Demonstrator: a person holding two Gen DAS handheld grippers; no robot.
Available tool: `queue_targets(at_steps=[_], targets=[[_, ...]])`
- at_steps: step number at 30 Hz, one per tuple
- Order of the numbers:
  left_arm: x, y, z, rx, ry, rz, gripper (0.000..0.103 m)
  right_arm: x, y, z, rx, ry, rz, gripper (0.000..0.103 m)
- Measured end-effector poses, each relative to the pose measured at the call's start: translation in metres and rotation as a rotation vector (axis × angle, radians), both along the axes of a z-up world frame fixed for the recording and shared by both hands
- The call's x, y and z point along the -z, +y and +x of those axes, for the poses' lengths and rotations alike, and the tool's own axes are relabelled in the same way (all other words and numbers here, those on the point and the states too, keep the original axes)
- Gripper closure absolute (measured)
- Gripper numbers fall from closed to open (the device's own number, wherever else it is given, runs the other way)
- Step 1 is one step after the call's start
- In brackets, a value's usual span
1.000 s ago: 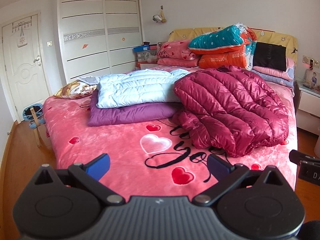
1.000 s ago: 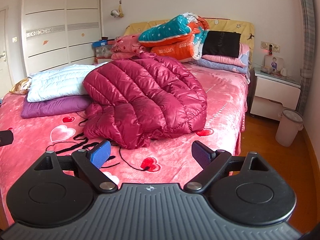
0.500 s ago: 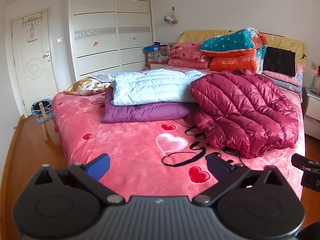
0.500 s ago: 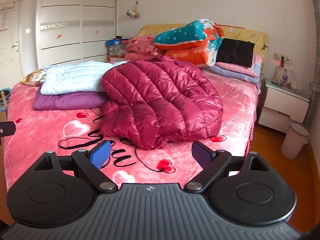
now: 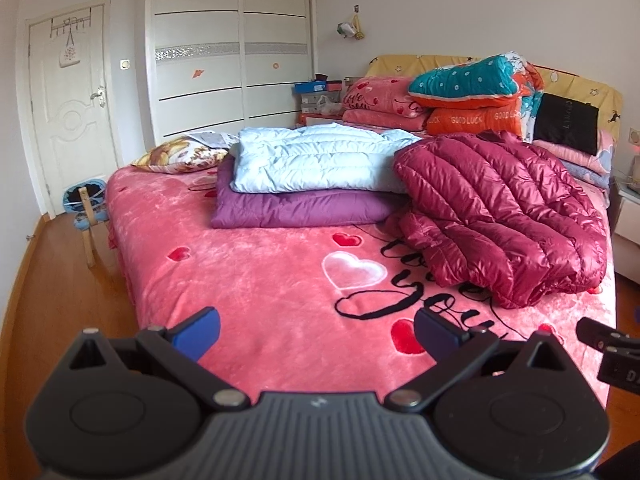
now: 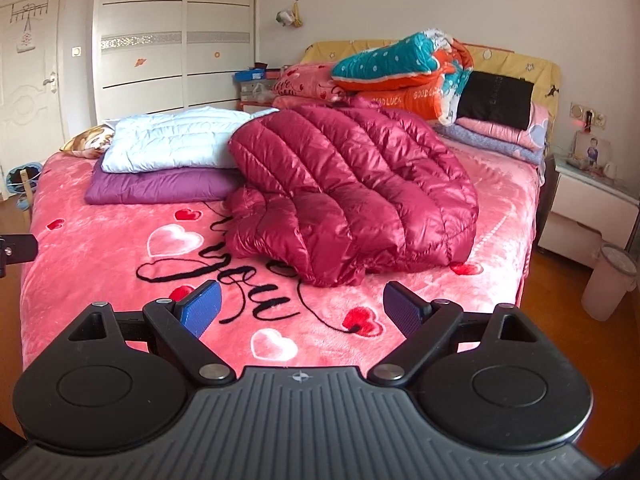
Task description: Fold large clothes
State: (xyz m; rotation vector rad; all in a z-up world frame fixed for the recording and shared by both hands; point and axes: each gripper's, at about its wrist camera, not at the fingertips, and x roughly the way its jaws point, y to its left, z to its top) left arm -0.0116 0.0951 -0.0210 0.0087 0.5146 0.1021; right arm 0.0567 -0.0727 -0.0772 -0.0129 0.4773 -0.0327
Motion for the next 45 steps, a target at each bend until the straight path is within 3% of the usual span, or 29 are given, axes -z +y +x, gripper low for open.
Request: queue_targets(at_steps=[13, 17, 26, 36, 45], targets=[[0.026, -0.034, 0.026, 0.148, 0.007, -0.017, 0.001, 0.037, -0.05, 0.034, 0.129, 0.035, 0.07, 0.0], [0.033, -0.058, 0.039, 0.209, -0.002, 0.061, 0.001, 0.044, -0.063, 0.044, 0.144, 0.03, 0.085, 0.0], [0.058, -0.108, 0.089, 0.31, 0.002, 0.161, 0.001, 0.061, -0.1, 0.063, 0.193, 0.057, 0.184, 0.0], [0.087, -0.173, 0.135, 0.45, -0.023, 0.384, 0.001, 0.083, -0.165, 0.078, 0.309, 0.082, 0.416, 0.0], [0.109, -0.218, 0.163, 0.555, -0.068, 0.581, 0.002, 0.093, -0.189, 0.086, 0.336, 0.08, 0.516, 0.0]])
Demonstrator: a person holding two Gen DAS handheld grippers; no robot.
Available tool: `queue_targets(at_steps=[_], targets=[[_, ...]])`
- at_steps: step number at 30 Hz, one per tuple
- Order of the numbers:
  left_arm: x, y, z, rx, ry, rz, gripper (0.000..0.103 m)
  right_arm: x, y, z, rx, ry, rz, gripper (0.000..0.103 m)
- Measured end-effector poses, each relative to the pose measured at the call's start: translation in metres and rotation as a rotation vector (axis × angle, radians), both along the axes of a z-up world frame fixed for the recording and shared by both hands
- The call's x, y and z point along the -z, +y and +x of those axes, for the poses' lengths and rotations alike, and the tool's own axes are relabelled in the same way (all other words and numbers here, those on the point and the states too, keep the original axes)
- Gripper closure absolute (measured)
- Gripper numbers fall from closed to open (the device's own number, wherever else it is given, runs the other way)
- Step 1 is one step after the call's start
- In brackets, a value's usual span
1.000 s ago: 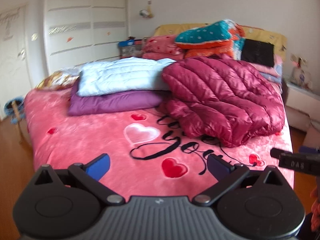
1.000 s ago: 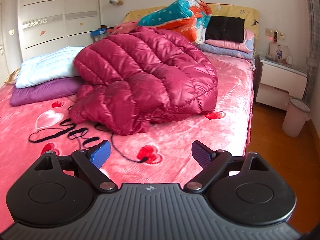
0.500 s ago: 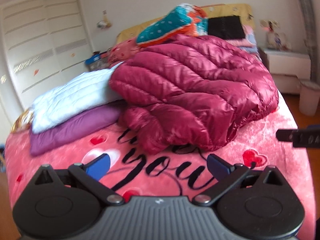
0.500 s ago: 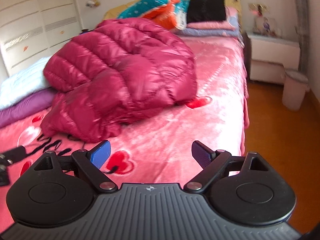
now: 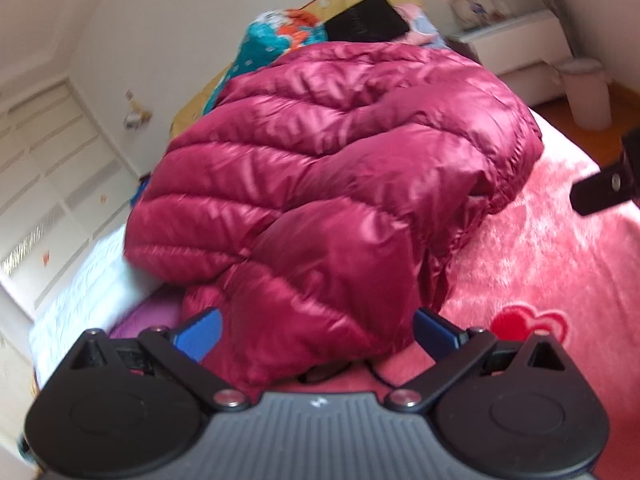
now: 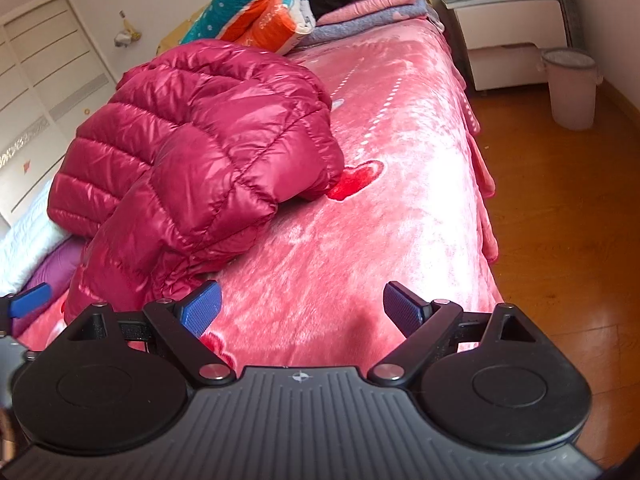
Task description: Fold large clothes
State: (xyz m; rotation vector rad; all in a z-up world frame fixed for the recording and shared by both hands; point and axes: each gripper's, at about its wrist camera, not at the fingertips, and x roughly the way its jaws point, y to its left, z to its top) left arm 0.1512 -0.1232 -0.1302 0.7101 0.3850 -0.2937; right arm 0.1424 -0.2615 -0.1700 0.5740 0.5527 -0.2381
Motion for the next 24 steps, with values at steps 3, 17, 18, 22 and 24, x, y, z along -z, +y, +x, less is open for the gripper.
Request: queue_targets(at_steps=[3, 17, 18, 22, 24], targets=[[0.004, -0.011, 0.008, 0.026, -0.009, 0.03, 0.002, 0.004, -0.008, 0.003, 0.007, 0.0, 0.022, 0.0], [0.01, -0.035, 0.045, 0.007, 0.039, -0.016, 0.04, 0.016, -0.027, 0.016, 0.05, 0.001, 0.099, 0.0], [0.008, -0.034, 0.047, -0.002, 0.054, -0.043, 0.048, 0.017, -0.028, 0.017, 0.055, 0.003, 0.105, 0.0], [-0.001, -0.025, 0.047, -0.034, 0.078, -0.118, 0.07, 0.022, -0.033, 0.018, 0.075, 0.012, 0.138, 0.0], [-0.008, -0.02, 0.044, -0.05, 0.078, -0.156, 0.076, 0.024, -0.036, 0.019, 0.085, 0.014, 0.151, 0.0]])
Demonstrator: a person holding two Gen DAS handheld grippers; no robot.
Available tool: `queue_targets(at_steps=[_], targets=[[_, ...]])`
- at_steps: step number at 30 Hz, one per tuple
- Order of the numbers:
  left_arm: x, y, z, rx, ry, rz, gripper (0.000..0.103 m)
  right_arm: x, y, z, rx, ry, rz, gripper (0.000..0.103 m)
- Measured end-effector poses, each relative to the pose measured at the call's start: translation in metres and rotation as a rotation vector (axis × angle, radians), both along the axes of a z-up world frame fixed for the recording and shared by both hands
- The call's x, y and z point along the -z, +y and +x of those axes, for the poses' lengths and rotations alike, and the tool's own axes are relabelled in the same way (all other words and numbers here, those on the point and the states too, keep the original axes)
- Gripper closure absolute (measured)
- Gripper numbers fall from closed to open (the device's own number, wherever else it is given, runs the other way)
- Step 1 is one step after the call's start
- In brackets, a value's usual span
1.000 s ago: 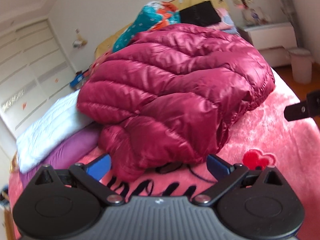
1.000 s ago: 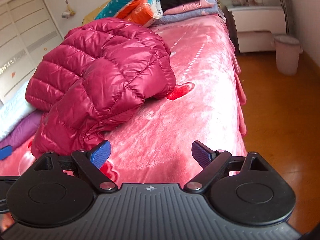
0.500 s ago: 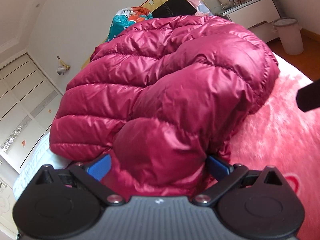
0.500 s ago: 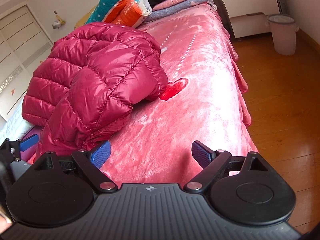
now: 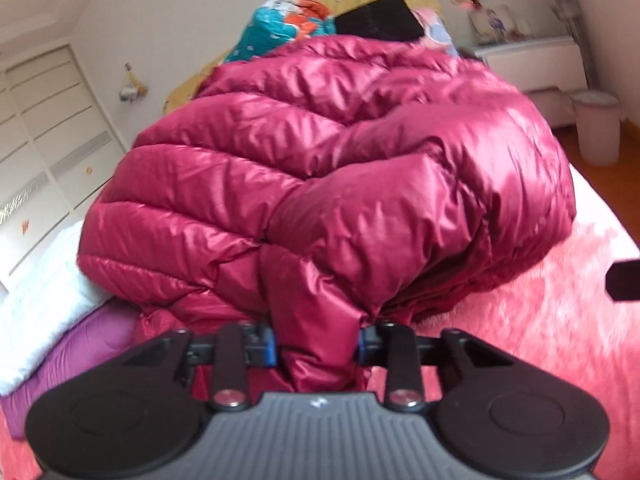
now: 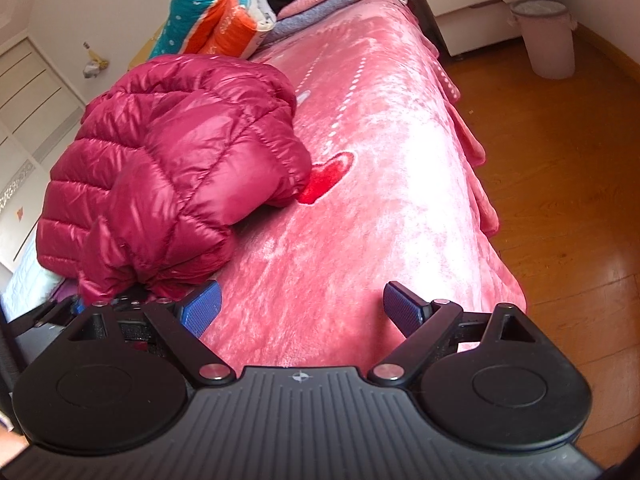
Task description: Fold large clothes
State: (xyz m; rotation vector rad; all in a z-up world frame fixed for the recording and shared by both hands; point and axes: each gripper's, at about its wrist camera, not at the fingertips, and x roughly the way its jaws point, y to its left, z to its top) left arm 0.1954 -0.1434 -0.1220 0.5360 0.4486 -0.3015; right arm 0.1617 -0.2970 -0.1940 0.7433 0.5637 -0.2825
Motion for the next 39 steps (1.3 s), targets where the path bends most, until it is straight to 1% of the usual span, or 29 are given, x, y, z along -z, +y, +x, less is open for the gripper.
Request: queue_targets(at_steps=[1, 4, 7, 14, 18, 22, 28, 31, 33, 36, 39], targets=[[-0.004, 0.003, -0.002, -0.01, -0.001, -0.023, 0.08, 0.002, -0.002, 0.001, 0.005, 0.0, 0.004, 0.0], [-0.019, 0.015, -0.013, -0.039, -0.007, -0.085, 0.085, 0.006, -0.006, 0.002, 0.018, 0.003, 0.013, 0.0], [-0.032, 0.028, -0.03, -0.063, -0.022, -0.126, 0.09, 0.008, -0.009, 0.005, 0.032, 0.008, 0.017, 0.0], [-0.055, 0.074, -0.073, -0.134, -0.027, -0.202, 0.093, 0.01, -0.01, 0.005, 0.049, 0.03, 0.004, 0.0], [-0.065, 0.105, -0.096, -0.183, -0.03, -0.209, 0.093, 0.01, -0.009, 0.004, 0.053, 0.036, -0.006, 0.0], [-0.07, 0.14, -0.126, -0.241, -0.017, -0.223, 0.093, 0.011, -0.011, 0.001, 0.072, 0.039, 0.001, 0.0], [-0.069, 0.192, -0.169, -0.326, 0.006, -0.231, 0.093, 0.01, -0.014, -0.007, 0.098, 0.023, -0.001, 0.0], [-0.067, 0.209, -0.181, -0.357, 0.017, -0.23, 0.093, 0.01, -0.014, -0.012, 0.113, 0.018, 0.0, 0.0], [-0.064, 0.219, -0.186, -0.371, 0.03, -0.236, 0.093, 0.009, -0.016, -0.016, 0.12, 0.008, 0.011, 0.0], [-0.058, 0.223, -0.191, -0.367, 0.053, -0.236, 0.093, 0.009, -0.019, -0.022, 0.129, -0.007, 0.037, 0.0], [-0.051, 0.226, -0.194, -0.35, 0.08, -0.244, 0.093, 0.014, -0.026, -0.028, 0.138, -0.029, 0.123, 0.0]])
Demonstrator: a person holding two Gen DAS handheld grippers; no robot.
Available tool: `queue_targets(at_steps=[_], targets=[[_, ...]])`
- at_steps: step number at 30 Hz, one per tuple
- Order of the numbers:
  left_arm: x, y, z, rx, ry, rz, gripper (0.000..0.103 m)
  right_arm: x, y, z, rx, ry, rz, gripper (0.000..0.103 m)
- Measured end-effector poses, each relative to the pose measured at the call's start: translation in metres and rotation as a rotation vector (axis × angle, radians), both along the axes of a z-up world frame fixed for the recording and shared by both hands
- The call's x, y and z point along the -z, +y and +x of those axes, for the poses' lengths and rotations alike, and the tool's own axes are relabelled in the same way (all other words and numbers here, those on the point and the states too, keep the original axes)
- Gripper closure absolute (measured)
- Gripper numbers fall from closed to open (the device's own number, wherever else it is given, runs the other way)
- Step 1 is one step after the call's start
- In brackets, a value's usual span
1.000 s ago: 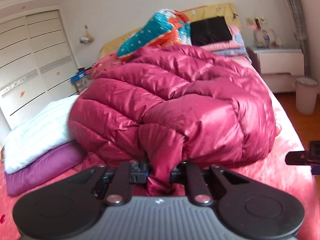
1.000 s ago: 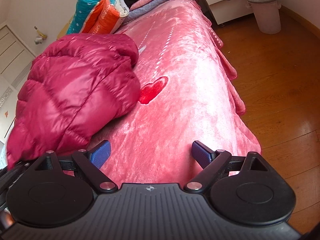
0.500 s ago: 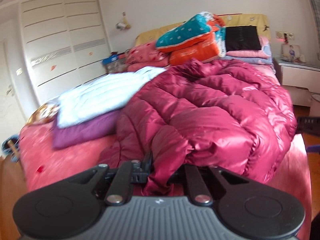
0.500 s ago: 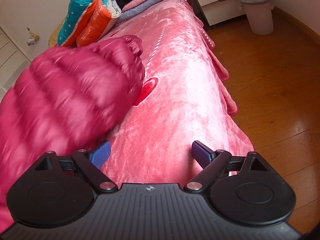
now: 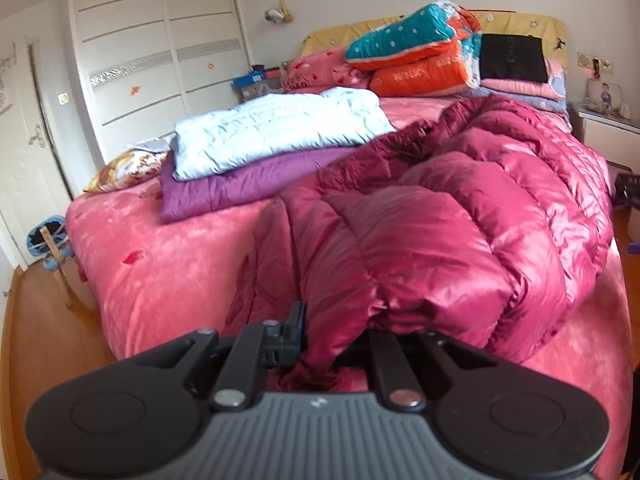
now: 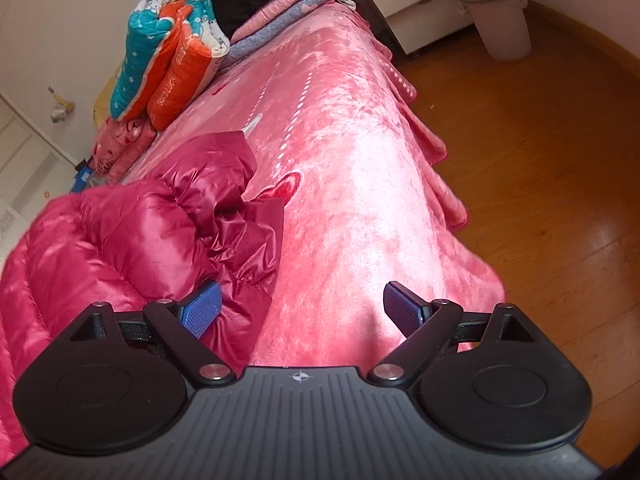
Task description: Fold large clothes
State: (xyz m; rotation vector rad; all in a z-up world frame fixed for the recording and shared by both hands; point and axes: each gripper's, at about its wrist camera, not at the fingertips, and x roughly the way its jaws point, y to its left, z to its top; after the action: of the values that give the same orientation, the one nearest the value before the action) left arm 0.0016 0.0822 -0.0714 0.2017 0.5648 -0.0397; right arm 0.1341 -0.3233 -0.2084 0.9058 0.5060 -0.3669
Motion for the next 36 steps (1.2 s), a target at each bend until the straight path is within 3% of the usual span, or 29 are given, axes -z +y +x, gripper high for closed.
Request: queue_targets(at_steps=[6, 9, 11, 13, 16, 21, 34, 36], targets=[[0.004, 0.003, -0.009, 0.054, 0.025, -0.05, 0.089, 0.013, -0.014, -0.01, 0.016, -0.025, 0.188, 0.0], [0.0, 0.006, -0.014, 0.078, 0.04, -0.075, 0.086, 0.009, -0.02, -0.012, 0.006, -0.058, 0.226, 0.0], [-0.002, 0.008, -0.019, 0.1, 0.053, -0.077, 0.079, 0.003, -0.023, -0.013, -0.002, -0.088, 0.224, 0.0], [-0.004, 0.011, -0.025, 0.111, 0.064, -0.079, 0.063, -0.003, -0.025, -0.014, -0.011, -0.128, 0.244, 0.0], [-0.008, 0.015, -0.032, 0.123, 0.067, -0.094, 0.049, -0.007, -0.027, -0.015, -0.025, -0.178, 0.285, 0.0], [-0.014, 0.013, -0.036, 0.113, 0.047, -0.081, 0.044, -0.012, -0.018, -0.006, -0.102, -0.23, 0.376, 0.0], [-0.016, 0.02, -0.033, 0.054, 0.013, -0.106, 0.026, -0.019, 0.019, 0.05, -0.201, -0.1, 0.389, 0.0], [-0.015, 0.023, -0.032, 0.042, 0.012, -0.114, 0.022, -0.012, 0.024, 0.056, -0.203, -0.117, 0.427, 0.0]])
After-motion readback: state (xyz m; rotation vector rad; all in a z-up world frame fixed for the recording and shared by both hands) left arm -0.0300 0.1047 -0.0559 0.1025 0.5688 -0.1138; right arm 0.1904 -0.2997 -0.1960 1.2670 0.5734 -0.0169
